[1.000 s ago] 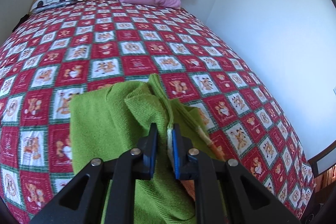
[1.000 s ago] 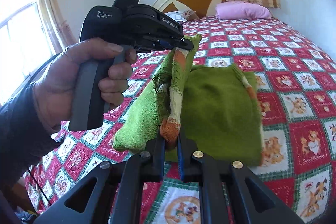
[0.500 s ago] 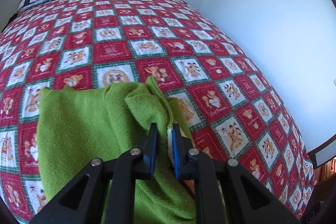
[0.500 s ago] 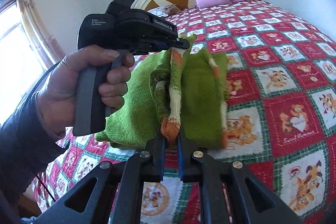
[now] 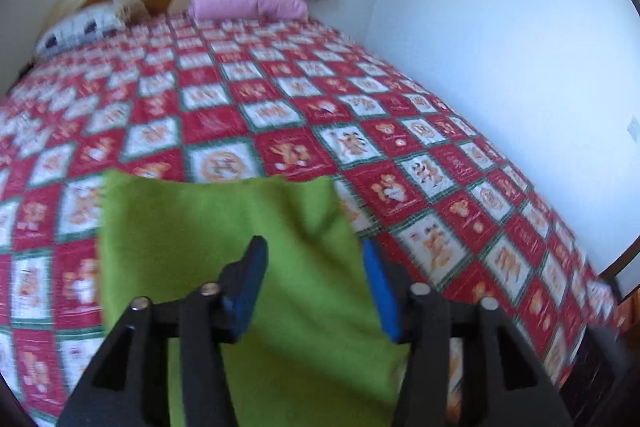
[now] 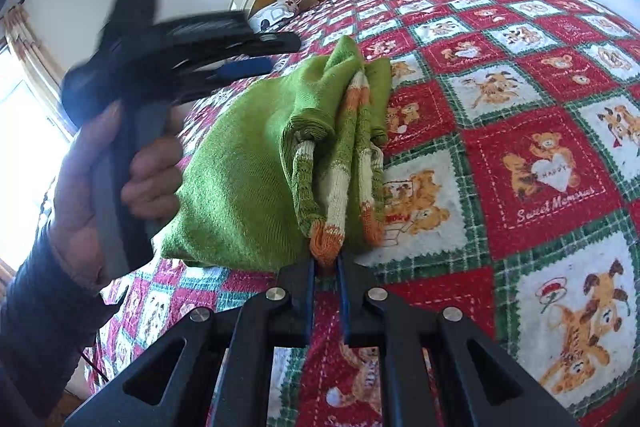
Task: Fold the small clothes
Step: 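Open the left tool while the right tool keeps holding the folded sweater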
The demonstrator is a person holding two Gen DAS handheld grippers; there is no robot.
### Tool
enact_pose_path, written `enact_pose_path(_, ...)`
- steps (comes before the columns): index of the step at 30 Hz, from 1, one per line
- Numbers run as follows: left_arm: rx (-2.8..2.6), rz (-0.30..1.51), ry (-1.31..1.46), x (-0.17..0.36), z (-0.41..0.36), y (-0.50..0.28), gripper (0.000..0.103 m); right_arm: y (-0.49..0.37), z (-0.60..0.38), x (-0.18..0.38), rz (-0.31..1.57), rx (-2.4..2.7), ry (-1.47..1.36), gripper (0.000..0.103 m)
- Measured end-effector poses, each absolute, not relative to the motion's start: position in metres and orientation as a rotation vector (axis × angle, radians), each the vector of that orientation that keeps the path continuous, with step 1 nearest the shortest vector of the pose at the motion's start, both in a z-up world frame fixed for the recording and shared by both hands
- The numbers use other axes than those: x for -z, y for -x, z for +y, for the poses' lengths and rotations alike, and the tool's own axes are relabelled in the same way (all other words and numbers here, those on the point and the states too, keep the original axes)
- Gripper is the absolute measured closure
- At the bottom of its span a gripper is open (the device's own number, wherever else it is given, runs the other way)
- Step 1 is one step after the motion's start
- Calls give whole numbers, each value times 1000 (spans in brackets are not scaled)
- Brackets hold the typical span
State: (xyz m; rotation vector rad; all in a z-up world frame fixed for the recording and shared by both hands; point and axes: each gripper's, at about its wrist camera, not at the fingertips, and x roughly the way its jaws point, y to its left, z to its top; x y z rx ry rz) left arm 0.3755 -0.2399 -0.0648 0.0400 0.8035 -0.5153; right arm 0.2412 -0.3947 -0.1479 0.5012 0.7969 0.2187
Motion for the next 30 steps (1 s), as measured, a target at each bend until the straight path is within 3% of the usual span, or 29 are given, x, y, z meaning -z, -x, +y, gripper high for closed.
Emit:
enact_pose_path(3,417,732,-123,71,-204,-349,31,-232,-400,139,763,-197,-493,89)
enact_pose_path(5,356,703,-151,79,-183,-338,30,-226,-403,124,730,-138,-450,88)
enact_pose_path(9,292,701,-140,99,-155,-327,27,-237,-405,97,683,-110,-423,69)
enact_pose_path(12,298,718,-90,112,-147,-322,20,-273,-400,89,711,-174,-457,69)
enact_pose_path(18,346,731,-47,123,-148,-308,20,-362,-394,112,836,-179,-507,69)
enact_pose_path(20,361,726,-73,123,-145,-297,16,-382,-393,127,887,-167,-522,73)
enact_pose_path(21,363,716,-83,123,-142,-291,11,-385,-392,127,888,-154,-498,97)
enact_pose_path(23,358,699,-95,125,-136,-278,5,-385,-385,122,874,-127,-423,97)
enact_pose_path(30,360,758,-105,136,-139,-278,3,-397,-397,127,873,-37,-382,97)
